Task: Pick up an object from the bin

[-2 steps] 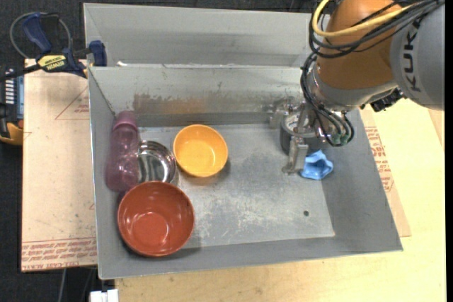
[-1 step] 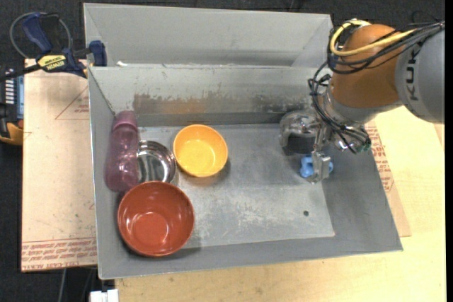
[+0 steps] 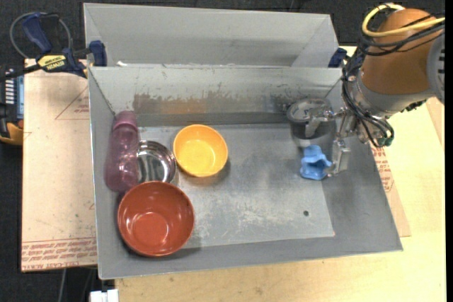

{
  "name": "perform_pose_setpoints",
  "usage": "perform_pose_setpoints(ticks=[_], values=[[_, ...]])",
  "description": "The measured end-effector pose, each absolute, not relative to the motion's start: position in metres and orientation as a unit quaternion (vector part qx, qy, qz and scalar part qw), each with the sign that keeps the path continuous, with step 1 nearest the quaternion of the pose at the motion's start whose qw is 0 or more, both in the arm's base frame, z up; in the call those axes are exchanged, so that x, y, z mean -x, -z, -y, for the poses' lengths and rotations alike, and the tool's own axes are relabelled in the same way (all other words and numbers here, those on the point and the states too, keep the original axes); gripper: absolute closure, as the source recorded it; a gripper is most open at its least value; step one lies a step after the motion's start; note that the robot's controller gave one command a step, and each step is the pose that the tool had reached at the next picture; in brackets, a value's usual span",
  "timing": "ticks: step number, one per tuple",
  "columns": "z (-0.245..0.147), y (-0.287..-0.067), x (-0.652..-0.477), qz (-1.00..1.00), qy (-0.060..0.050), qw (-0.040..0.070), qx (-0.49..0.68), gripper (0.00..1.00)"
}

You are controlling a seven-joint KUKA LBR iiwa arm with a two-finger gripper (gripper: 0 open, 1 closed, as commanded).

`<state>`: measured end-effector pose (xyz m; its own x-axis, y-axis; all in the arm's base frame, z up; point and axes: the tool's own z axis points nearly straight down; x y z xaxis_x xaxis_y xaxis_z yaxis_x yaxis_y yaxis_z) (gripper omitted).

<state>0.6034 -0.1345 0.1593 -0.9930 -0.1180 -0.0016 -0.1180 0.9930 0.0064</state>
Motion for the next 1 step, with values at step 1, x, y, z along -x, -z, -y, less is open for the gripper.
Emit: perform_pose_setpoints(ticks=[1], values=[[0.1502, -0.1199, -0.6053, -0.96, -0.006, -0.003, 0.281, 0.0]])
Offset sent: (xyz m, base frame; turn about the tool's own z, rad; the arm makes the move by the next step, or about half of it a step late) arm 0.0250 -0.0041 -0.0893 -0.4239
